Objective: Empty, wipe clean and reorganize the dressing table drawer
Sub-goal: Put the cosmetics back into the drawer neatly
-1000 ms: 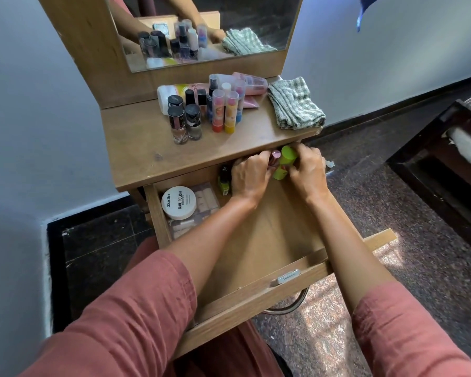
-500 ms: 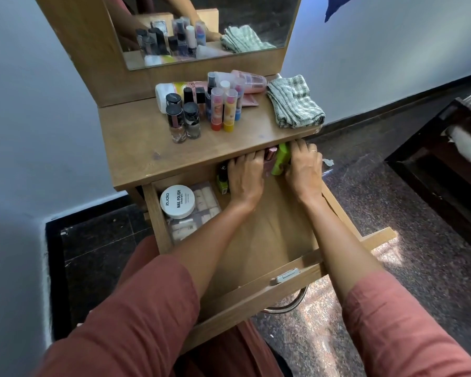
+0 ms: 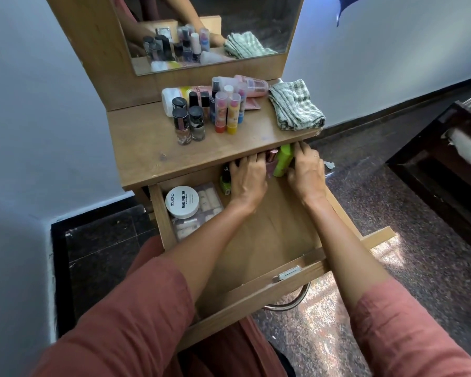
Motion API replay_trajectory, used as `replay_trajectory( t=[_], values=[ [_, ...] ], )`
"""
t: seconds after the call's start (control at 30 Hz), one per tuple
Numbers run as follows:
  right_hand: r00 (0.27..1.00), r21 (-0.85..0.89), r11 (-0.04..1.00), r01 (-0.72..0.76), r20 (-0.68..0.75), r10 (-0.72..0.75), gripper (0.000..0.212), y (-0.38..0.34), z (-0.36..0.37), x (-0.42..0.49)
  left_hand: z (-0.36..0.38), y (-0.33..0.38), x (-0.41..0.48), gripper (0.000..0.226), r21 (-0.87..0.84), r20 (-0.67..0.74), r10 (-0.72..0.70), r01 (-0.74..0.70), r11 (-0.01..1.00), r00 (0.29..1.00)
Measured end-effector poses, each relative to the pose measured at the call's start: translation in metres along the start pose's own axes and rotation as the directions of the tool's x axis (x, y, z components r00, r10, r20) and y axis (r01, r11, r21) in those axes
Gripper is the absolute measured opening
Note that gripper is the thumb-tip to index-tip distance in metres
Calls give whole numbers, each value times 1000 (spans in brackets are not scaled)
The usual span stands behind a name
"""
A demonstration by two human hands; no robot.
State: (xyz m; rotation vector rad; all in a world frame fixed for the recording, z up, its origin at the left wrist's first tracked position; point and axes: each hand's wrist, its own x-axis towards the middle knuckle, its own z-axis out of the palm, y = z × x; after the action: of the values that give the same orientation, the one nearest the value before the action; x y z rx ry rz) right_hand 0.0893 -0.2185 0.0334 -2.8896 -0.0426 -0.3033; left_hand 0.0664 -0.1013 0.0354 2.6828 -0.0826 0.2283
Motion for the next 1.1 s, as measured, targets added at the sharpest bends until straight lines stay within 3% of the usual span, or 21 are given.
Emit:
replay_trajectory(
  t=[0.17,0.3,0.43,0.5,0.63,0.7,0.87,1.1],
  values=[
    [998,124,992,-2,-58,9,50,-3,-10,-11,-7,1,-5,44,37,2,83,-83,996,997],
    [990,207,978,-16,-136,45,43,-5,-19,-16,-17,0,-12,34,4,-117,172,-172,985,978],
    [977,318,948,-14,-198,81,30,-13,-30,-16,-38,-2,-20,26,-29,-54,150,-152,988,987],
    [971,419,907,32,-228,71,25,-25,-41,-13,-52,-4,-21,29,-78,-141,177,-190,979,974],
    [976,541,829,139,-215,-23,25,-61,-61,-3,-84,-13,-6,25,-68,-461,202,-261,963,864],
    [969,572,797,195,-237,-67,28,-80,-67,5,-103,-19,6,23,-73,-496,155,-218,973,854],
    [952,535,799,273,-271,-144,33,-112,-66,26,-128,-35,28,30,-82,-423,62,-106,991,904],
    [959,495,833,248,-248,-138,25,-120,-56,38,-133,-31,38,26,56,-267,85,-73,996,960]
  ],
)
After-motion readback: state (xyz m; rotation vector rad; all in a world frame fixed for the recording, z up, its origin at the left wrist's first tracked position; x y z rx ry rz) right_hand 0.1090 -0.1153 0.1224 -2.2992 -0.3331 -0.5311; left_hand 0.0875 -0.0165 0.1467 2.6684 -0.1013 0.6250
